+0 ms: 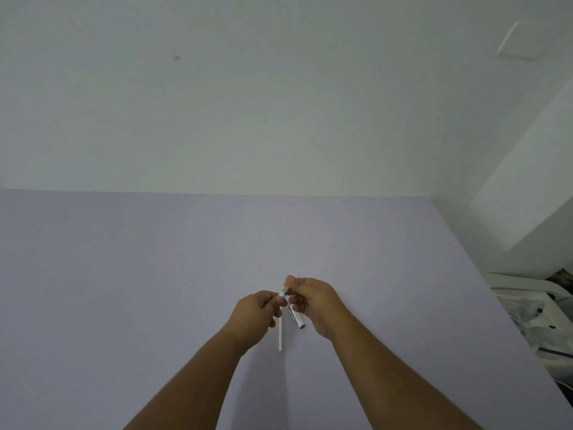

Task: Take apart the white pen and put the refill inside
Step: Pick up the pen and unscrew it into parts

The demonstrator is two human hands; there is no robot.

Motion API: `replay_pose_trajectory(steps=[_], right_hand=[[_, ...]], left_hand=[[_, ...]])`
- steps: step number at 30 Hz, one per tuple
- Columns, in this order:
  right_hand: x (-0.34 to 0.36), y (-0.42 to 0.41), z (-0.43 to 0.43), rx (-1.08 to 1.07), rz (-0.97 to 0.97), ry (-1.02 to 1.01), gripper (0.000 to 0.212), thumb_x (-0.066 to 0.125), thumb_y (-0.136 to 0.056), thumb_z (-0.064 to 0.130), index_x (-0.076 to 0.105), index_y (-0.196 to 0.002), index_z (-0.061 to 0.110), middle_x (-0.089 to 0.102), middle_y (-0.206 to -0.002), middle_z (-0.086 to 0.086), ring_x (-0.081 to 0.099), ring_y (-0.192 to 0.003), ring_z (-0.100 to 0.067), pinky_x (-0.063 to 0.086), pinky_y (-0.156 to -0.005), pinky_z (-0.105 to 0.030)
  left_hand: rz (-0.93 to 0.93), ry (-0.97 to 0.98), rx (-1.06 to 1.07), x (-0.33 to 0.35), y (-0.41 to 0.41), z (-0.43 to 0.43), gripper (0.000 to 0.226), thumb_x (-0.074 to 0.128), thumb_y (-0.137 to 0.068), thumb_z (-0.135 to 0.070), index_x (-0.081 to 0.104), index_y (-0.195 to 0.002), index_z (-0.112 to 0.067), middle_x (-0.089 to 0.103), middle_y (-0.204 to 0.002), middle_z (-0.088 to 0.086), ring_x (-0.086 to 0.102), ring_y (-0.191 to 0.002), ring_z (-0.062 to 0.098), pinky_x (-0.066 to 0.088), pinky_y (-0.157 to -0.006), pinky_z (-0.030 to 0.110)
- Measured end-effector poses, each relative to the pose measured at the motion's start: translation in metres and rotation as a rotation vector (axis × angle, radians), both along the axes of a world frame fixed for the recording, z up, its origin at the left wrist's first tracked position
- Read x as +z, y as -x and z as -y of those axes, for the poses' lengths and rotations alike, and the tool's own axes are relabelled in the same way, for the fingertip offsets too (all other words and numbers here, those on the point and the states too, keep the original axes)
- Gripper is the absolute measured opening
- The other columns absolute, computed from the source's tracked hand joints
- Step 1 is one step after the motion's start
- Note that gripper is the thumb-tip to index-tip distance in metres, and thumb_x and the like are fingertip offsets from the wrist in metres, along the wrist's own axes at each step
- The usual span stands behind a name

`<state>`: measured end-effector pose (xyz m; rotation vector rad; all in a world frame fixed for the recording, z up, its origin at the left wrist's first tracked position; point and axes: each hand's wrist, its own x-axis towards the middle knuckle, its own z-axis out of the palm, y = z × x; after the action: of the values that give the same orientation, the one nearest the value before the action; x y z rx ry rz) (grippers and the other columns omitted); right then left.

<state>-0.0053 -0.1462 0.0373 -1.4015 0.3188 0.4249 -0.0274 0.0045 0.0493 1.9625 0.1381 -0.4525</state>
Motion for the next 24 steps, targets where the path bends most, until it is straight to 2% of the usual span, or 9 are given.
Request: replay_pose_trajectory(steps=[3,4,6,9,11,16,18,20,24], right_hand=[[0.001,-0.002,0.0,-0.005,0.007,0.097,0.013,0.072,-0.08,0.025,0.071,-0.076,0.012,0.063,-0.069,0.0,0.057,-0.065,-0.013,0.049,-0.069,-0.028],[0.001,-0.003,0.0,-0.003,0.023,0.065,0.007,0.07,-0.082,0.017,0.071,-0.078,0.012,0.065,-0.071,-0.001,0.059,-0.066,-0.013,0.05,-0.068,-0.026],[0.004,-0.004,0.002,0.004,0.044,-0.029,0.01,0.064,-0.084,0.006,0.071,-0.081,0.012,0.067,-0.074,-0.002,0.062,-0.07,-0.013,0.051,-0.07,-0.024],[0.008,-0.004,0.001,0.007,0.012,0.002,0.006,0.07,-0.081,0.017,0.07,-0.077,0.013,0.063,-0.071,-0.001,0.058,-0.067,-0.013,0.05,-0.07,-0.026],[0.008,-0.003,0.0,-0.018,-0.012,0.071,0.015,0.074,-0.078,0.024,0.069,-0.072,0.011,0.059,-0.065,0.0,0.053,-0.062,-0.013,0.049,-0.068,-0.028],[0.012,-0.002,0.002,-0.003,0.028,-0.098,0.01,0.063,-0.084,0.003,0.07,-0.078,0.009,0.065,-0.074,-0.004,0.06,-0.067,-0.013,0.05,-0.068,-0.023],[0.013,-0.002,0.0,-0.026,-0.016,-0.068,0.007,0.068,-0.083,0.014,0.069,-0.081,0.007,0.063,-0.071,-0.002,0.056,-0.066,-0.014,0.05,-0.067,-0.023],[0.013,-0.002,-0.001,-0.042,-0.033,0.01,0.016,0.071,-0.081,0.022,0.069,-0.079,0.006,0.057,-0.065,0.0,0.051,-0.061,-0.013,0.049,-0.065,-0.025],[0.015,-0.001,0.001,-0.04,0.016,-0.121,0.011,0.062,-0.085,0.001,0.069,-0.077,0.006,0.064,-0.069,-0.005,0.057,-0.064,-0.014,0.05,-0.062,-0.021]], left_hand=[[0.04,-0.068,-0.039,0.002,-0.001,0.0,0.025,0.046,-0.096,-0.03,0.068,-0.096,-0.02,0.06,-0.076,-0.009,0.052,-0.063,0.007,0.04,-0.058,0.017],[0.049,-0.081,-0.044,0.003,-0.002,0.0,0.025,0.046,-0.096,-0.031,0.068,-0.097,-0.02,0.059,-0.075,-0.009,0.051,-0.063,0.006,0.039,-0.058,0.017],[0.075,-0.111,-0.046,0.005,-0.002,0.0,0.026,0.045,-0.097,-0.031,0.068,-0.097,-0.019,0.058,-0.074,-0.01,0.05,-0.063,0.004,0.039,-0.059,0.018],[0.105,-0.131,-0.047,0.008,-0.003,0.001,0.026,0.045,-0.097,-0.03,0.068,-0.098,-0.018,0.058,-0.075,-0.01,0.049,-0.064,0.003,0.039,-0.06,0.017],[0.116,-0.135,-0.051,0.009,-0.003,0.001,0.026,0.044,-0.097,-0.029,0.067,-0.098,-0.017,0.058,-0.075,-0.01,0.049,-0.064,0.005,0.04,-0.06,0.017],[0.141,-0.183,-0.047,0.011,-0.002,0.001,0.026,0.043,-0.098,-0.027,0.067,-0.099,-0.017,0.057,-0.073,-0.012,0.049,-0.064,0.003,0.038,-0.058,0.017],[0.149,-0.197,-0.047,0.013,-0.001,0.001,0.027,0.043,-0.098,-0.028,0.067,-0.099,-0.017,0.058,-0.074,-0.011,0.05,-0.066,0.003,0.038,-0.057,0.016],[0.15,-0.2,-0.054,0.014,0.0,0.001,0.027,0.043,-0.098,-0.029,0.067,-0.1,-0.018,0.058,-0.075,-0.011,0.05,-0.067,0.005,0.038,-0.057,0.016],[0.151,-0.208,-0.04,0.016,0.002,0.001,0.025,0.044,-0.097,-0.029,0.067,-0.1,-0.018,0.058,-0.074,-0.012,0.05,-0.067,0.002,0.038,-0.056,0.015]])
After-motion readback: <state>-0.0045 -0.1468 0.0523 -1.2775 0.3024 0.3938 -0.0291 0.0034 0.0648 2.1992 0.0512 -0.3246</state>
